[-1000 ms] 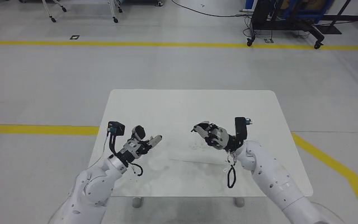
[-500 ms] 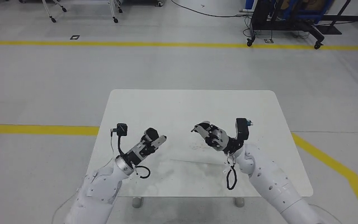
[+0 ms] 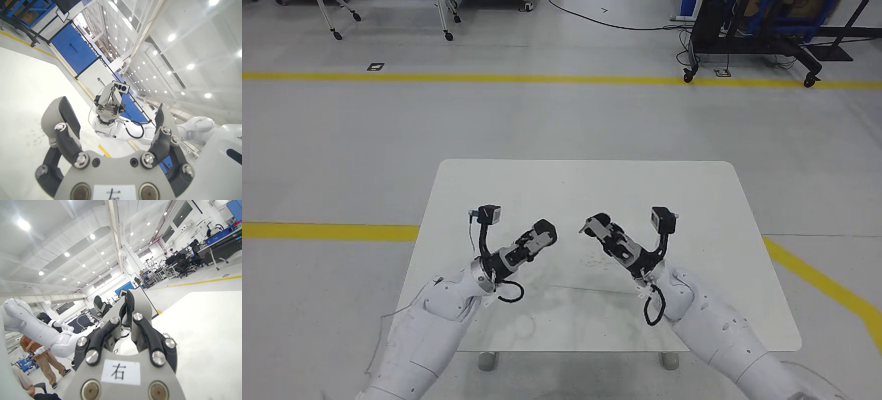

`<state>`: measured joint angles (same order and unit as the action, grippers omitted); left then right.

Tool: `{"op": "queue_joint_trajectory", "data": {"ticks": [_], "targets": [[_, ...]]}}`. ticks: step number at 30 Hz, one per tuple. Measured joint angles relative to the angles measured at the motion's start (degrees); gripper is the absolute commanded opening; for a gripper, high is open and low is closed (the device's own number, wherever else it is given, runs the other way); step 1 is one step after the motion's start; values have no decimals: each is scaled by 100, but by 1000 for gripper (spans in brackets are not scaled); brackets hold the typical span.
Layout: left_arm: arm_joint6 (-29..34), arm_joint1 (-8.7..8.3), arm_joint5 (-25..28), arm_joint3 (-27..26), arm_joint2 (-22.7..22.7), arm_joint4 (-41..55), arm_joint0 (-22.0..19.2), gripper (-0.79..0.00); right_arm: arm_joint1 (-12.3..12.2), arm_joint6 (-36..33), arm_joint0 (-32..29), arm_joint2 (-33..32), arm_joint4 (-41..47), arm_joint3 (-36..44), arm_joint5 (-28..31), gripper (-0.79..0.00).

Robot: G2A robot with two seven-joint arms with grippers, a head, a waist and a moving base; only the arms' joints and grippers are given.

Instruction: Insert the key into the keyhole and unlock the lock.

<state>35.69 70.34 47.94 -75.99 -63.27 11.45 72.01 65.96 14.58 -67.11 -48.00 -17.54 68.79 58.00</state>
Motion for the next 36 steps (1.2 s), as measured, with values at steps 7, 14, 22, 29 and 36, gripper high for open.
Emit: {"op": "queue_joint_trajectory", "data": {"ticks": [7, 14, 22, 29, 36], "targets": [[58, 40, 137, 272, 192, -46, -206, -286, 36, -799, 104, 84, 684, -68, -12, -785], [112, 60, 164, 428, 314, -75, -348, -416, 123, -1280, 249, 156, 1028, -181, -185, -785], [1, 73, 142, 513, 389, -457, -444, -529, 199, -1489, 293, 121, 1182, -335, -186, -785], [-284, 88, 87, 516, 422, -851, -467, -785, 219, -1582, 227, -30, 1156, -365, -171, -785], [-396, 97, 86, 525, 471, -983, -478, -785, 235, -1700, 169, -153, 1097, -352, -243, -785]]}}
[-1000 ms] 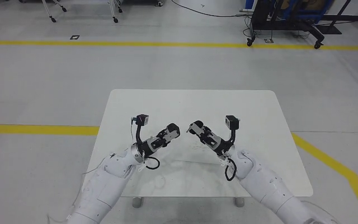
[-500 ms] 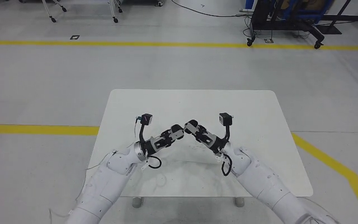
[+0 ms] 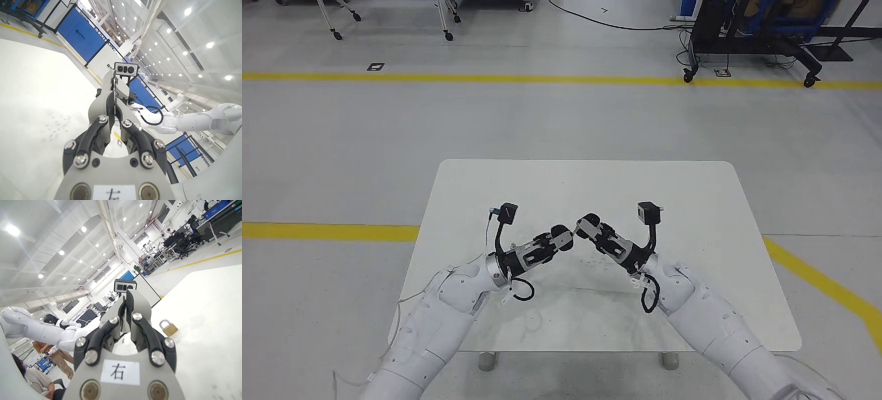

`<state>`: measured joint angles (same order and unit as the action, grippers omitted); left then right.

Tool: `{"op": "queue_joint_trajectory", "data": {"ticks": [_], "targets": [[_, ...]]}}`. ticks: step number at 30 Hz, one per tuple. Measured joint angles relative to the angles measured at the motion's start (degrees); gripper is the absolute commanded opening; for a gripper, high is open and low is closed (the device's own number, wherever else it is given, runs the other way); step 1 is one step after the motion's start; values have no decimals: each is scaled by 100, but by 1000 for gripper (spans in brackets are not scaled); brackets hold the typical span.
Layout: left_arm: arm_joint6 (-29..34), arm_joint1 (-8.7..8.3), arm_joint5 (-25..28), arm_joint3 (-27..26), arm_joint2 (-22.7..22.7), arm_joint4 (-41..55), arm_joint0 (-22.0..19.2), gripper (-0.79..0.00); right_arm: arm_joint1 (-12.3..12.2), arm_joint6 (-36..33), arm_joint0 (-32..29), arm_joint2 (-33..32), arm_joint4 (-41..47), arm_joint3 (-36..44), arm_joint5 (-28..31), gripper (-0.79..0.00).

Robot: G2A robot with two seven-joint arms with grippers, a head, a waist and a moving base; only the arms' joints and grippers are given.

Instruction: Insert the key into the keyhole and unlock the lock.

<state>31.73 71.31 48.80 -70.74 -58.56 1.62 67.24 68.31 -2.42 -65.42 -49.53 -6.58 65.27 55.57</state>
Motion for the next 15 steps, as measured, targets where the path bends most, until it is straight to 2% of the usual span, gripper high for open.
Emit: {"op": "queue_joint_trajectory", "data": {"ticks": [15], "targets": [[-226, -4, -10, 78, -48, 167, 6, -785, 27, -304, -158, -192, -73, 228, -140, -785]]}}
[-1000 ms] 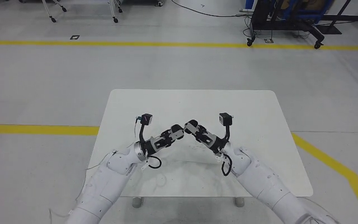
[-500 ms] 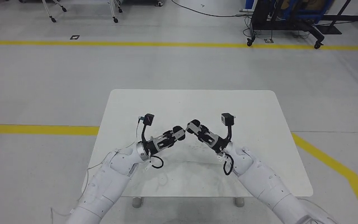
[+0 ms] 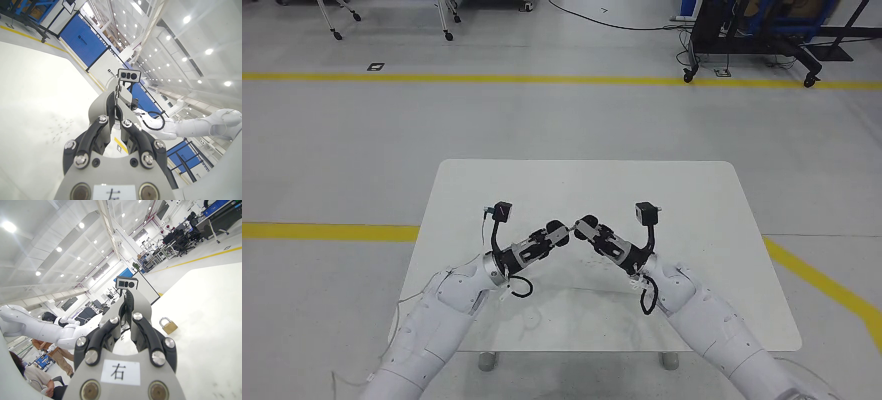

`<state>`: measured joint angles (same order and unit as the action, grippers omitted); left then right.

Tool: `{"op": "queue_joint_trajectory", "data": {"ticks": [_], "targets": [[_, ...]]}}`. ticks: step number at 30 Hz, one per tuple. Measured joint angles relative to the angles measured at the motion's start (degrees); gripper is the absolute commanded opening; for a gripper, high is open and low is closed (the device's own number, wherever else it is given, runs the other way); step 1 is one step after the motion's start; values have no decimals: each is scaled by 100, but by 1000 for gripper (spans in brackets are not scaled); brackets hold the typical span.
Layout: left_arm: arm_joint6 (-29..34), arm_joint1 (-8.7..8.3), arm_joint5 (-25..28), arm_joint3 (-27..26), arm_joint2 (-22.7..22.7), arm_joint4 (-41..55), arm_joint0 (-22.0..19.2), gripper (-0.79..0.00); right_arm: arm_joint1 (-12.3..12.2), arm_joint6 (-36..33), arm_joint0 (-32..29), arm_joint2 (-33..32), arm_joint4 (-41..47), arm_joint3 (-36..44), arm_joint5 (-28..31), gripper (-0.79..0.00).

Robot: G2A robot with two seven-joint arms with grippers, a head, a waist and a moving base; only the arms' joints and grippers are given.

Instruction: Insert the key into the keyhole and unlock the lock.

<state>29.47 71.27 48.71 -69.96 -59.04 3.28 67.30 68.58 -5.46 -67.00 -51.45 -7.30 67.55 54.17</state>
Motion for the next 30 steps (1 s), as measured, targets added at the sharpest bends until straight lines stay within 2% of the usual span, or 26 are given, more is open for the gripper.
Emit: {"op": "queue_joint_trajectory", "data": {"ticks": [3, 4, 5, 6, 7, 8, 16, 18, 20, 21, 26, 30], "targets": [[20, -3, 18, 23, -17, 152, -4, -785, 3, -66, -51, -26, 22, 53, -19, -785], [40, -5, 22, 29, -19, 189, -6, -696, 4, -79, -64, -37, 26, 64, -19, -785], [76, -7, 23, 35, -18, 234, -8, -551, 5, -96, -80, -52, 34, 77, -19, -785], [108, -9, 23, 38, -13, 273, -10, -262, 6, -107, -90, -63, 43, 85, -19, -785], [143, -10, 24, 41, -9, 312, -13, -25, 8, -117, -99, -75, 50, 91, -18, -785], [185, -13, 32, 47, -6, 357, -18, 0, 11, -128, -111, -87, 62, 104, -17, -785], [284, -25, 91, 65, -10, 447, -25, 0, 27, -276, -178, -135, 103, 212, -52, -785], [259, -26, 115, 65, -18, 444, -17, -102, 33, -323, -191, -141, 126, 225, -70, -785], [219, -28, 147, 59, -32, 432, -3, -252, 39, -366, -200, -145, 147, 230, -88, -785], [204, -29, 155, 57, -36, 425, 4, -289, 42, -385, -202, -146, 155, 229, -98, -785], [201, -34, 160, 30, -30, 382, 27, -394, 62, -448, -209, -160, 191, 204, -127, -785], [210, -36, 155, 17, -18, 318, 27, -431, 75, -479, -220, -178, 207, 192, -119, -785]]}}
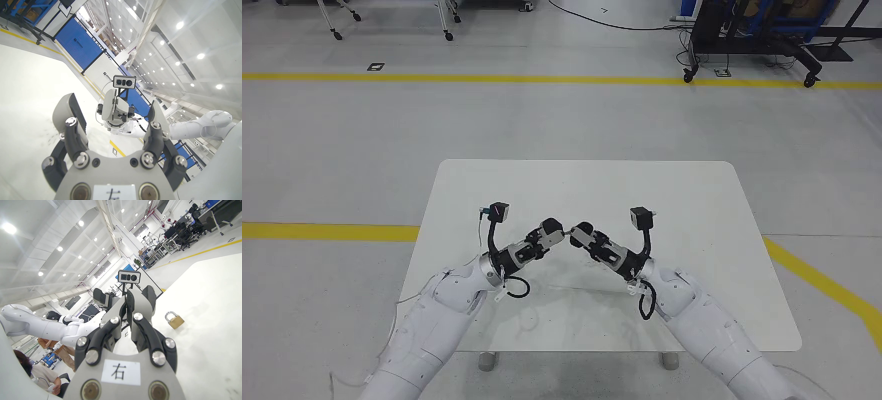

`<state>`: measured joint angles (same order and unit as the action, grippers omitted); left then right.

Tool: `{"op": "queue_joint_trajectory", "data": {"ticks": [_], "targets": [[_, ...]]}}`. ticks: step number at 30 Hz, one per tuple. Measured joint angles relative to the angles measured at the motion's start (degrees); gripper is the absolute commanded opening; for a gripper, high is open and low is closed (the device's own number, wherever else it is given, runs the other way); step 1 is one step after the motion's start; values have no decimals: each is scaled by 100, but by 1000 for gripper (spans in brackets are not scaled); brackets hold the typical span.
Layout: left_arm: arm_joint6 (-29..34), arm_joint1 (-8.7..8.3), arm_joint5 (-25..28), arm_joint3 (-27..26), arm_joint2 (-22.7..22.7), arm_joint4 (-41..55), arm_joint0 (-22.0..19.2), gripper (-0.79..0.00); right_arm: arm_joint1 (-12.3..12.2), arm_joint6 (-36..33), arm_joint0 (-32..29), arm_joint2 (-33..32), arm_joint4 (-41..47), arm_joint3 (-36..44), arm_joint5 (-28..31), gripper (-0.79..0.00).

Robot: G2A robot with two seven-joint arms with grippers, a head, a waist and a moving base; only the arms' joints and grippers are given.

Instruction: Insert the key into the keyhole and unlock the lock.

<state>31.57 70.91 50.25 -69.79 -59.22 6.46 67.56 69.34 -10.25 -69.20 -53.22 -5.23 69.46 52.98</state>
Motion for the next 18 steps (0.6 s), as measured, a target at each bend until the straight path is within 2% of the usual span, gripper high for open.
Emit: {"op": "queue_joint_trajectory", "data": {"ticks": [6, 14, 16, 17, 18], "targets": [[-15, -1, -4, -7, 15, -46, -2, -514, 12, -46, -37, -43, -9, -16, -19, -785], [20, 2, -81, -2, 76, -160, -27, -517, 30, -105, -66, -95, 13, -14, -34, -785], [18, 3, -91, 2, 83, -164, -33, -548, 34, -125, -69, -104, 13, -11, -39, -785], [15, 3, -95, 4, 86, -164, -37, -625, 36, -139, -70, -110, 16, -10, -43, -785], [13, 3, -101, 8, 87, -166, -41, -785, 38, -151, -71, -114, 19, -9, -46, -785]]}}
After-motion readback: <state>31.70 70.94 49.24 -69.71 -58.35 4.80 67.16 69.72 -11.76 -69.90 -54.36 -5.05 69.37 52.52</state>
